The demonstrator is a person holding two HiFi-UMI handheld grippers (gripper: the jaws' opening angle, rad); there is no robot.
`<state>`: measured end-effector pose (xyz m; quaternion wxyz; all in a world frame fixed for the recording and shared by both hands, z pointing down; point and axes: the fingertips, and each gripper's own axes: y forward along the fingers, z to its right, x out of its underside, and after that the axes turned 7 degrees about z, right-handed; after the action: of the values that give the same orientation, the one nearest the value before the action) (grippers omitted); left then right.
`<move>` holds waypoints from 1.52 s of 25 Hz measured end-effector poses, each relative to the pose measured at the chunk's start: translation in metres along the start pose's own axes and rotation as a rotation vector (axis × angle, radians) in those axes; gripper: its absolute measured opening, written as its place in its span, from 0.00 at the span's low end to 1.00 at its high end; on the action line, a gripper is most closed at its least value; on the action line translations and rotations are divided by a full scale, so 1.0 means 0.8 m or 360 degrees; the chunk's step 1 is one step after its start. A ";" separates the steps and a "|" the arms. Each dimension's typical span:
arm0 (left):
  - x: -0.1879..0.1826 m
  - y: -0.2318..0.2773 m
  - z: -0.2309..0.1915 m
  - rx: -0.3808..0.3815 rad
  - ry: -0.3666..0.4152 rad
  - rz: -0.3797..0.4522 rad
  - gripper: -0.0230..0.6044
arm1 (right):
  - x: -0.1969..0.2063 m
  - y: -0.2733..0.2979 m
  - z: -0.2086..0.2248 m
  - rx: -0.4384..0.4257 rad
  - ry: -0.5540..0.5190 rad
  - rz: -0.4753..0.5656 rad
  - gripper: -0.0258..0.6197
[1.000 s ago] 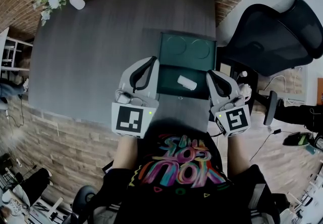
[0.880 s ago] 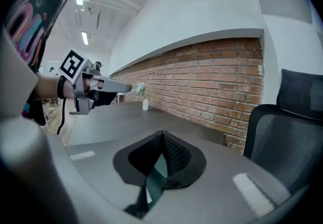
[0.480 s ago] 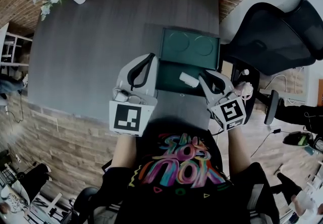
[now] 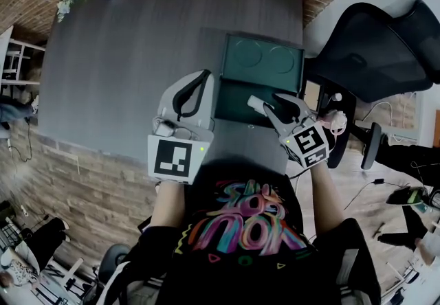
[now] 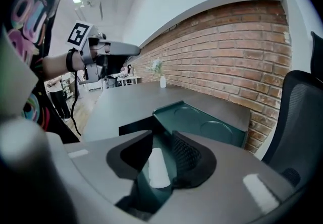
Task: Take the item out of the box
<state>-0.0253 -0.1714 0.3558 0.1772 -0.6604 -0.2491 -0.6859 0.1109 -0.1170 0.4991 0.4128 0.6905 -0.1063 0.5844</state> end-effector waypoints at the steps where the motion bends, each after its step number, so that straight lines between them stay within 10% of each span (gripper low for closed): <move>1: 0.001 -0.001 -0.001 -0.0001 -0.0001 -0.0001 0.04 | 0.003 0.003 -0.001 -0.0018 -0.0009 -0.0020 0.23; 38: 0.017 -0.011 -0.020 -0.0024 -0.0021 -0.0027 0.04 | 0.129 0.075 -0.032 -0.0483 -0.0575 -0.0883 0.34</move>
<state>-0.0438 -0.1724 0.3686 0.1646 -0.6641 -0.2506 -0.6849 0.0849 -0.1024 0.6179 0.6279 0.7162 -0.0715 0.2962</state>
